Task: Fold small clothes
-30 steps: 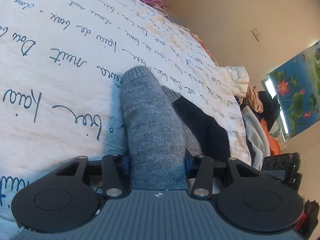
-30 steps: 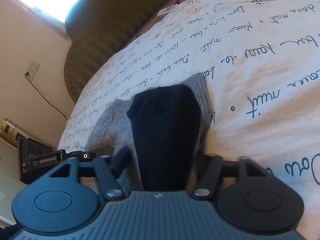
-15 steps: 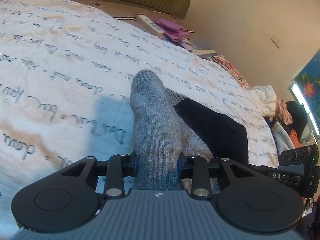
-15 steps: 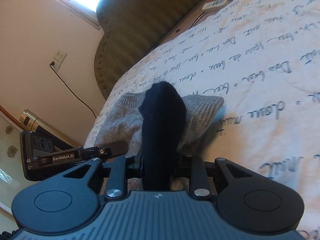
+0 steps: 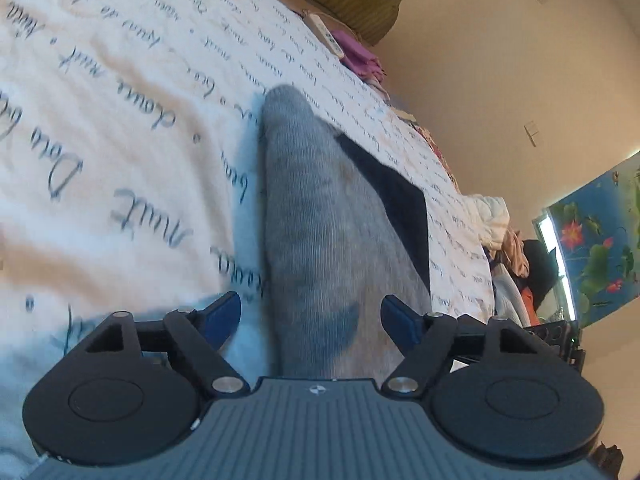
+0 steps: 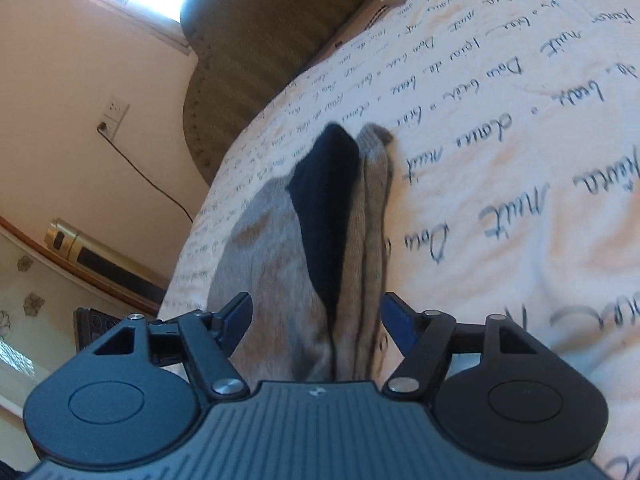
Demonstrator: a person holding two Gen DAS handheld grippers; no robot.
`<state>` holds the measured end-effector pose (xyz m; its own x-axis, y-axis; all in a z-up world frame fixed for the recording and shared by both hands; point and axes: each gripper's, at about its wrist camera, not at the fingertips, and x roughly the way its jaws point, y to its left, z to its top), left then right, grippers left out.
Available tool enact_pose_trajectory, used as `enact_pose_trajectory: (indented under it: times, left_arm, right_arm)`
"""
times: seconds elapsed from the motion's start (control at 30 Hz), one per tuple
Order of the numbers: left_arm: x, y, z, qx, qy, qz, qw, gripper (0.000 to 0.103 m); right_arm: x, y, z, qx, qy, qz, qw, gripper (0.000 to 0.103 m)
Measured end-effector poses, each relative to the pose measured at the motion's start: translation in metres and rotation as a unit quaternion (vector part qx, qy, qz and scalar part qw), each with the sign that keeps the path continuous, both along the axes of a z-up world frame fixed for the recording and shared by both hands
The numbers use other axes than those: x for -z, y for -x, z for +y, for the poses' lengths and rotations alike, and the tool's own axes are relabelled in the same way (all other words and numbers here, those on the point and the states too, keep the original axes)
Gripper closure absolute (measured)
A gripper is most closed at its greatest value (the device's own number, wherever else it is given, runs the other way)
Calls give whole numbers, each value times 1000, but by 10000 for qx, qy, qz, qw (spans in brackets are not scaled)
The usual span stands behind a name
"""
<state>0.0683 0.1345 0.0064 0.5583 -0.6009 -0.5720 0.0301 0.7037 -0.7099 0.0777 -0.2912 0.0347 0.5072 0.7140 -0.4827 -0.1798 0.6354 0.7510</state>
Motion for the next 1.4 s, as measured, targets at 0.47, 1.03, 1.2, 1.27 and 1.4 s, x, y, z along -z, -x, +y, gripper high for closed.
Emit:
enact_pose_trajectory:
  times: [0.47,1.03,1.2,1.27,1.4]
  left_arm:
    - [-20,55,-24,700,-730,-338,9943,93]
    - [-82,109,-12,69,-2225,-1832,9575,38]
    - [-71,92,-109,873,-3051,-2775,9068,27]
    - [-51,79,-138,971,-3597,-2713,8875,28]
    - [-13,58,-156,1147,-3971,-2432,8775,26]
  right_arm:
    - [1,53,43,-1123,372,-152,9929,89]
    - [-25,85,-4,255,322,-667,9969,54]
    - [-46,28,31,230,80,-1257,9918,43]
    - [-37,-5,52,256,-33,-1007,9946,42]
    - [-5,-42,77,206,621,-477,9967,44]
